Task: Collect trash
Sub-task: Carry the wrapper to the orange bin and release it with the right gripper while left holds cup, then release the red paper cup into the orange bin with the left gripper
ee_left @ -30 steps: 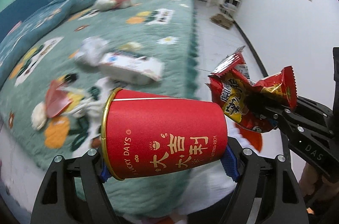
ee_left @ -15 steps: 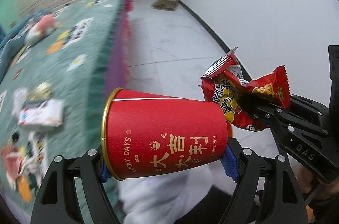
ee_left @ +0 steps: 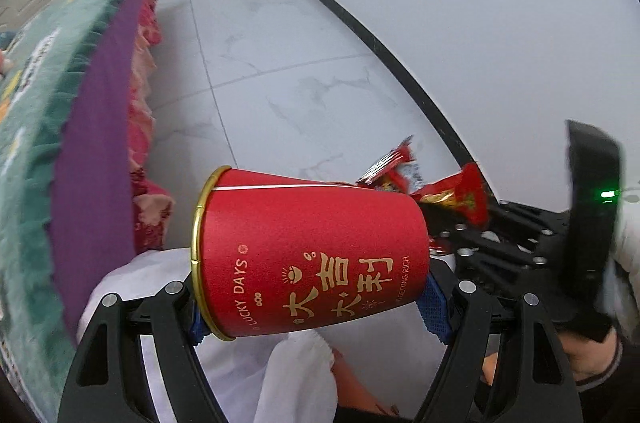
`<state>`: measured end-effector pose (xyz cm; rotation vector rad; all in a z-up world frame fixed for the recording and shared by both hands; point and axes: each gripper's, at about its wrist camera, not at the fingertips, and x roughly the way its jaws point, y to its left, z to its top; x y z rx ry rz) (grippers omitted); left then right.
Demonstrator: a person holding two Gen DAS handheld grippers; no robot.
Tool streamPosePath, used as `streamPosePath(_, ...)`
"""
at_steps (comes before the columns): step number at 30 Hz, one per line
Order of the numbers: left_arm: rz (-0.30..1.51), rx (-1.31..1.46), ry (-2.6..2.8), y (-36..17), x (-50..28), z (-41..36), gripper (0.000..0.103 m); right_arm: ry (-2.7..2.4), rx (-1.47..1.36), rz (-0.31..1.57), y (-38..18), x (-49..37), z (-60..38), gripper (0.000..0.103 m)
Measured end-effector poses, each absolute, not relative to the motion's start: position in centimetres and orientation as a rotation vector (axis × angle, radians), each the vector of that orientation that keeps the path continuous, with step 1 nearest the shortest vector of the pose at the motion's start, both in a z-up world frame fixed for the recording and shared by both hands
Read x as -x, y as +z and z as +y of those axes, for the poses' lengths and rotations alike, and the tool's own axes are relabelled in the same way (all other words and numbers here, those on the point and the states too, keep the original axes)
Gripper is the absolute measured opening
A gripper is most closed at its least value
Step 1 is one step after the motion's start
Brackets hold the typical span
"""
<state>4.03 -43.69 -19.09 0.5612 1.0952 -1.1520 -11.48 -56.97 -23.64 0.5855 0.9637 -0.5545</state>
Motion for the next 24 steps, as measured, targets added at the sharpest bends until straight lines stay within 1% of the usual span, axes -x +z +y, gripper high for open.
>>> streamPosePath(4, 1.128, -0.599, -1.155, -21.0, -4.2, -45.4, 0.079, -0.565, -0.639, 1.036, -28.1, 9.7, -58.4, 0.015)
streamPosePath(5, 1.138, -0.607, -1.155, -21.6, -4.4, -45.7, 0.079, -0.565, -0.652, 1.049, -28.9, 9.5, -58.6, 0.016)
streamPosePath(7, 1.154, -0.622, -1.151, -22.3, -4.4, -45.9, 0.079, -0.563, -0.674, 1.086, -30.8, 8.9, -59.1, 0.023)
streamPosePath(11, 1.181, -0.653, -1.141, -23.6, -4.4, -46.6, 0.079, -0.576, -0.689, 1.111, -33.0, 7.8, -59.8, 0.027)
streamPosePath(13, 1.197, -0.661, -1.137, -24.1, -4.5, -46.9, 0.079, -0.577, -0.697, 1.121, -33.4, 8.0, -60.1, 0.027)
streamPosePath(15, 1.206, -0.673, -1.137, -24.6, -4.5, -47.3, 0.079, -0.581, -0.703, 1.126, -33.8, 8.0, -60.4, 0.030)
streamPosePath(16, 1.209, -0.678, -1.138, -24.7, -4.5, -47.4, 0.079, -0.584, -0.704, 1.127, -33.9, 7.7, -60.5, 0.034)
streamPosePath(17, 1.212, -0.681, -1.137, -24.9, -4.5, -47.6, 0.079, -0.589, -0.707, 1.125, -34.0, 7.8, -60.7, 0.044)
streamPosePath(19, 1.219, -0.682, -1.139, -25.2, -4.4, -47.8, 0.079, -0.602, -0.712, 1.121, -34.0, 8.1, -61.0, 0.051)
streamPosePath(24, 1.233, -0.707, -1.144, -25.9, -3.7, -48.4, 0.079, -0.624, -0.720, 1.105, -33.5, 9.0, -61.6, 0.052)
